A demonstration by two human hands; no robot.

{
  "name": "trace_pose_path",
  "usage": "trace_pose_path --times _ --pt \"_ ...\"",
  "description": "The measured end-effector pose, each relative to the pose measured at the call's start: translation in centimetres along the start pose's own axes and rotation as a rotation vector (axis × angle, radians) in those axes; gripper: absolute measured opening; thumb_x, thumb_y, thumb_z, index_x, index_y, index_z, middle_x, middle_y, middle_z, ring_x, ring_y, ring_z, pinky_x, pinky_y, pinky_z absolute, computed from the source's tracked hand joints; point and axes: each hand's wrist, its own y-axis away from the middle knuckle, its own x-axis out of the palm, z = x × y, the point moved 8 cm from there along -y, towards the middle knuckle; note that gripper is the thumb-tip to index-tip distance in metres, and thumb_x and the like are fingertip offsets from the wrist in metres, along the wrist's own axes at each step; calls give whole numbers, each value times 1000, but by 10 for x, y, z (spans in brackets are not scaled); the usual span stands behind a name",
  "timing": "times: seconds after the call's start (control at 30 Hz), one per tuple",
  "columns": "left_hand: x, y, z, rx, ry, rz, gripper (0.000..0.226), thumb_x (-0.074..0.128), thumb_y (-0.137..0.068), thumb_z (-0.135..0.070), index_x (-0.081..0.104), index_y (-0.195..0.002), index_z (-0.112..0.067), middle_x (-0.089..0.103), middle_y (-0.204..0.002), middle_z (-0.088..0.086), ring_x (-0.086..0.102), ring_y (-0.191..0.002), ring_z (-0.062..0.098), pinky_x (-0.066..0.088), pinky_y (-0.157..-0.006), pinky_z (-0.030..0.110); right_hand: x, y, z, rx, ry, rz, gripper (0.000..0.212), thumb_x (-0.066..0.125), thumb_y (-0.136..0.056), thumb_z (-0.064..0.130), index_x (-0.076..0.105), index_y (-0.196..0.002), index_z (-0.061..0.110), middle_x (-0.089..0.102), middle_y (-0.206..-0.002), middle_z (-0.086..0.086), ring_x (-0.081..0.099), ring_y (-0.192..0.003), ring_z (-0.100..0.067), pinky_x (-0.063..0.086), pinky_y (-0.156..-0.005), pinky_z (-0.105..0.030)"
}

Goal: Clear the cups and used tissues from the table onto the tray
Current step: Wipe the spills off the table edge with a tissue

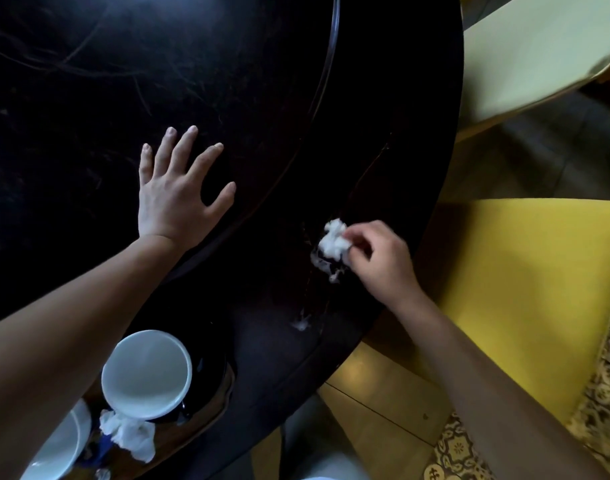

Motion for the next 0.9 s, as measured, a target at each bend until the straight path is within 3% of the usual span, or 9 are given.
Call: trace_pose_path --times 0.13,0.27,0.37,0.47,0.63,0.77,0.9 --pt "1 0 1 -1 -2 3 60 55 -97 -55 43 -152 -33 24 -169 2 9 -159 25 2 -127 54 -57 -66 -27 149 -157 -245 24 68 -84 15 69 -107 22 70 -100 4 65 -90 -8 51 -86 -25" --pt "0 1 2 -3 -1 -1 60 56 -97 -54 43 -152 -33 24 -169 1 9 -159 24 3 -127 53 -89 -135 -52 275 -192 -304 28 62 -77 23 68 -104 29 71 -98 7 68 -94 -12 58 -88 -38" --pt "0 1 3 2 -1 -4 61 52 -97 -57 44 -151 -33 24 -169 1 9 -159 25 3 -127 53 -95 -167 -59 308 -107 -277 24 66 -83 20 71 -106 24 71 -99 6 69 -94 -13 60 -86 -38" --pt "1 1 3 5 2 -8 63 47 -94 -61 44 -151 -33 25 -168 1 10 -159 25 4 -127 54 -97 -180 -65 296 55 -310 27 67 -88 21 72 -115 20 73 -111 -2 69 -102 -18 55 -90 -29" --pt "2 0 1 3 -6 -2 64 47 -95 -61 44 -152 -33 24 -169 2 10 -159 25 4 -127 54 -83 -175 -60 229 245 -259 28 60 -91 21 71 -117 19 72 -117 -10 66 -108 -30 49 -87 -33" --pt "1 -1 0 4 -7 -12 61 55 -97 -55 43 -152 -32 24 -169 3 10 -158 26 4 -127 55 -54 -139 -35 97 238 -118 37 59 -81 31 74 -108 11 73 -106 -15 67 -99 -37 52 -83 -40" --pt "2 -3 -1 -6 -7 -11 60 56 -97 -55 43 -152 -33 24 -169 3 9 -159 26 2 -127 53 -17 -77 -13 -16 205 10 34 56 -83 20 74 -110 12 71 -105 -10 68 -93 -34 56 -79 -42"
